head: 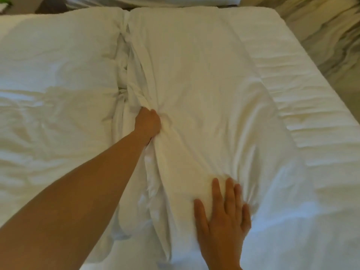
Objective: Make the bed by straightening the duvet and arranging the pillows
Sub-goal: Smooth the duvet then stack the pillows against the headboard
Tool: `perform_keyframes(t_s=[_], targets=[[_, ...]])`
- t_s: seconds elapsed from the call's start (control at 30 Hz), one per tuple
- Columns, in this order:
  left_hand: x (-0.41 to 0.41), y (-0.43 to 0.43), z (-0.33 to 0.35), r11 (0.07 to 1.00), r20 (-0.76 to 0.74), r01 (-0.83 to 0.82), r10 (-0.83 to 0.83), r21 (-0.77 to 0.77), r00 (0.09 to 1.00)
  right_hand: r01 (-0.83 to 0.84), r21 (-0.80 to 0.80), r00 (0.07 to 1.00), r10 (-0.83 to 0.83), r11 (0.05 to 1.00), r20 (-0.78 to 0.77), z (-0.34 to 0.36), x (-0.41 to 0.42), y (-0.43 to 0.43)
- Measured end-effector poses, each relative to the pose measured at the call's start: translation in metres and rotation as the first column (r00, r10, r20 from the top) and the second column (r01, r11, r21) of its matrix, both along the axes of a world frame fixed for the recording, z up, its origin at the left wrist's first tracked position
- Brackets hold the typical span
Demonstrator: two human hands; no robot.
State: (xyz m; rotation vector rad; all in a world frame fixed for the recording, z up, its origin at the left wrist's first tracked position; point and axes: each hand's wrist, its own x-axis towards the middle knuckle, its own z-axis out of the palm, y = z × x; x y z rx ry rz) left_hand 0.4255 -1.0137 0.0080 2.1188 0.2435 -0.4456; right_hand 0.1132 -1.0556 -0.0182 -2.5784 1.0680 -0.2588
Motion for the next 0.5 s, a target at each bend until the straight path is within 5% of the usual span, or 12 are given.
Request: perform_keyframes(t_s=[0.2,0.3,0.43,0.5], targets=[[-0.019,0.008,0.004,0.986,0.338,-0.080,0.025,0.148,0.941,0.434,0.215,0.865,-0.471,0.875,0.169,0.005,-0.006,0.019],[-0.006,0.004,0.008,0.986,0.250,-0.027,-0.015,0.163,0.968,0.541,0.384,0.780,-0.617,0.748,0.102,0.013,-0.009,0.019],[0.023,-0.003,0.007,0.990,0.143,0.017,-0.037,0.137,0.989,0.573,0.663,0.636,-0.771,0.481,0.009,0.022,-0.010,0.012],[0.029,-0.003,0.009,0.994,0.141,-0.034,0.019,0.105,0.990,0.553,0.802,0.521,-0.845,0.224,-0.123,0.025,-0.006,0.010]])
